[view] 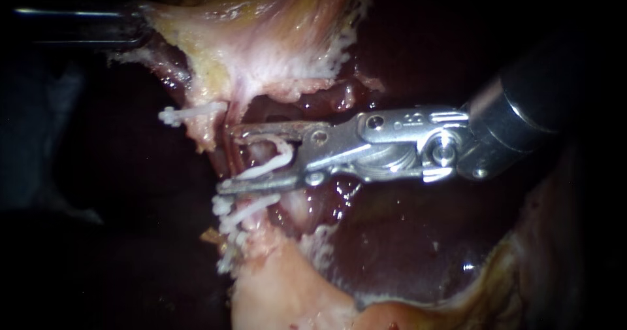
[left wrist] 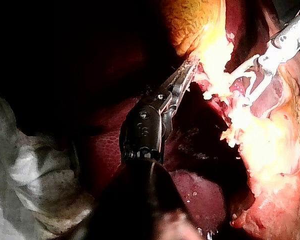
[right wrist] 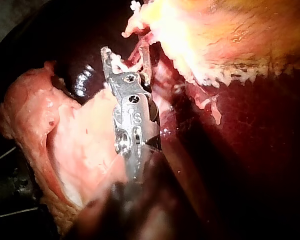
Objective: Clipping third clip right tube
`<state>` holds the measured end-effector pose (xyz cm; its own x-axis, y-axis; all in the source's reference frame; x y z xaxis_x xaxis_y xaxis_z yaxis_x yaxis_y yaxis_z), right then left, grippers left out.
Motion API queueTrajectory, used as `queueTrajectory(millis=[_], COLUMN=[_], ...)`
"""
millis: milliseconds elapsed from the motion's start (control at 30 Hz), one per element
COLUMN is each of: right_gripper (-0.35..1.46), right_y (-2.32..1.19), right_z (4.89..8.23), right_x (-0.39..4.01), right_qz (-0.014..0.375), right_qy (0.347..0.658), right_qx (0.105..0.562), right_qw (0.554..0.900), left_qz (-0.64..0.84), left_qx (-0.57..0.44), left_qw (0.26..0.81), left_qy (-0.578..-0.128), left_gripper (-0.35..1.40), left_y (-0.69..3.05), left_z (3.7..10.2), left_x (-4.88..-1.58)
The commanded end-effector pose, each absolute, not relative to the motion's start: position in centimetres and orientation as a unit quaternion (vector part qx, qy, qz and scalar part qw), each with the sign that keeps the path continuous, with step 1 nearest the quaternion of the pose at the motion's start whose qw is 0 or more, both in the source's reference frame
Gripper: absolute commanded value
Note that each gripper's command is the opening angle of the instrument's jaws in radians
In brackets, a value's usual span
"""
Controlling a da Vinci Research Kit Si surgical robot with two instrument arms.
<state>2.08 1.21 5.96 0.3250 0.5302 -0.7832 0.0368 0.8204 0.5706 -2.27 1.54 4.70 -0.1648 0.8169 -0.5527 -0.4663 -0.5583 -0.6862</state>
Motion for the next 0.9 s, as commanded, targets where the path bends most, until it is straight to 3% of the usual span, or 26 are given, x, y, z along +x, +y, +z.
queueTrajectory(millis=[33, 900], right_gripper=[0.49, 0.49], right_y=[1.21, 1.26], right_z=[5.96, 5.89], right_x=[2.08, 1.66], right_qz=[0.159, 0.161], right_qy=[0.559, 0.558], right_qx=[0.254, 0.252], right_qw=[0.773, 0.774], left_qz=[0.741, 0.741], left_qx=[-0.480, -0.479], left_qw=[0.433, 0.434], left_qy=[-0.182, -0.182], left_gripper=[-0.35, -0.35], left_y=[1.54, 1.53], left_z=[4.70, 4.68], left_x=[-2.27, -2.28])
